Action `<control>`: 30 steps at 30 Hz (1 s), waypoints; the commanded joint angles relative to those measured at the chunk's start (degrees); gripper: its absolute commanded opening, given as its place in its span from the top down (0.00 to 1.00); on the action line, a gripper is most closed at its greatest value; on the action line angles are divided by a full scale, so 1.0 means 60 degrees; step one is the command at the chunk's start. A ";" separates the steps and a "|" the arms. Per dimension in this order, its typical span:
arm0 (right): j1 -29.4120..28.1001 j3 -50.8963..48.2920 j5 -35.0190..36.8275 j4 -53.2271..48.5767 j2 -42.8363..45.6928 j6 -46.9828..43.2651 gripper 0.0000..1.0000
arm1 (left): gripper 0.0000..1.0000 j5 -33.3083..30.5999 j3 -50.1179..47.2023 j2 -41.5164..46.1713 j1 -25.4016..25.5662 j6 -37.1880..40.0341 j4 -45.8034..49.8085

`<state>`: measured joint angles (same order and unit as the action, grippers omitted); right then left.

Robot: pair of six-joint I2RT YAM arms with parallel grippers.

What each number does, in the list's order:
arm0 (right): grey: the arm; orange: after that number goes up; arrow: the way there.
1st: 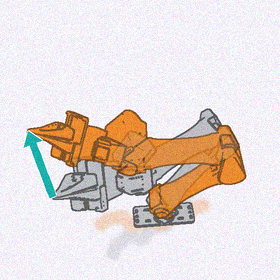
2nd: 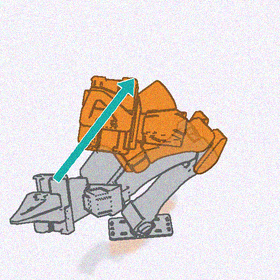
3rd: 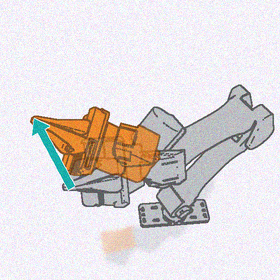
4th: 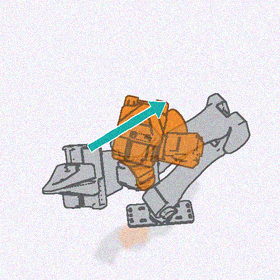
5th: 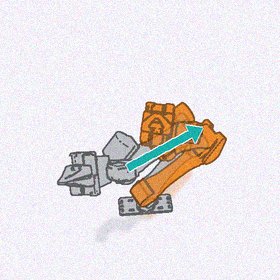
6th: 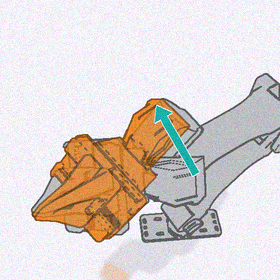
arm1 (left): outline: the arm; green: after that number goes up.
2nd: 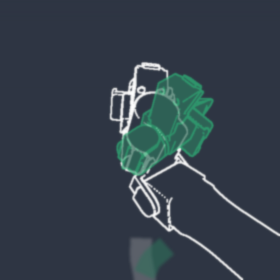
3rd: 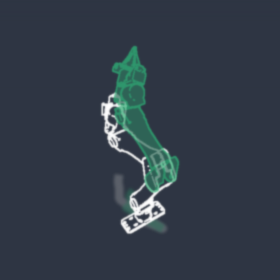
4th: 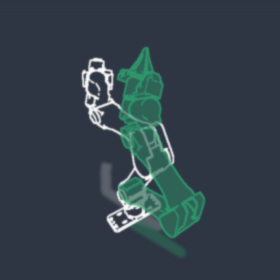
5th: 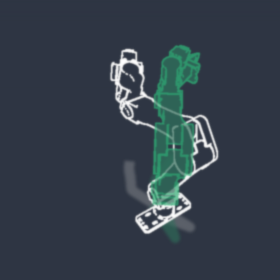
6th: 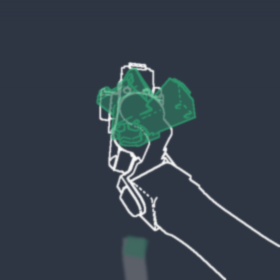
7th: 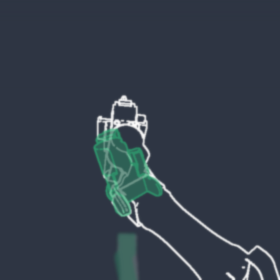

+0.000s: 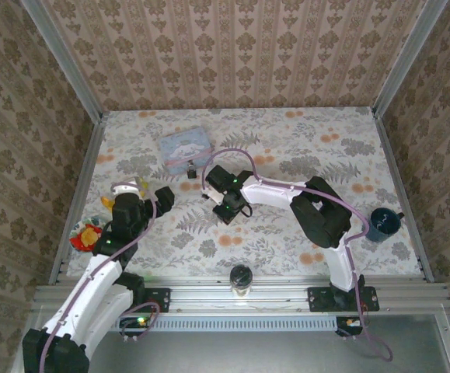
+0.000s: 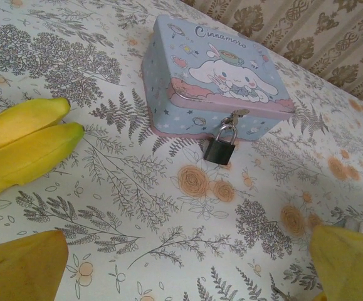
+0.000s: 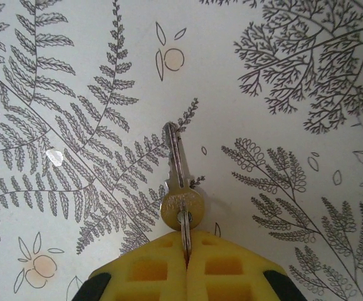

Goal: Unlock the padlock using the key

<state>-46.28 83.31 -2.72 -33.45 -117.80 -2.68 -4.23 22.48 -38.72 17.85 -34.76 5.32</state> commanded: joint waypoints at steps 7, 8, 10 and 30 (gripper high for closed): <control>-0.0063 -0.0373 0.0723 0.0090 0.1320 -0.0242 1.00 | 0.00 0.0272 0.0513 0.0055 -0.0226 -0.0397 0.0900; -0.0051 -0.0420 0.0781 0.0122 0.1428 -0.0242 1.00 | 0.00 0.0280 0.0583 0.0049 -0.0275 -0.0460 0.0998; -0.0060 -0.0502 0.0881 0.0177 0.1642 -0.0271 1.00 | 0.00 0.0448 0.0725 -0.0019 -0.0359 -0.0492 0.1143; -0.0074 -0.0304 0.0001 0.0085 0.4398 -0.0272 1.00 | 0.00 0.4506 0.0945 -0.0592 -0.0462 -0.1174 -0.1172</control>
<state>-46.39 80.07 0.75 -32.38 -94.11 -3.29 16.34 28.77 -42.70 15.29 -39.97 4.08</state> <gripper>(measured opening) 0.058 0.999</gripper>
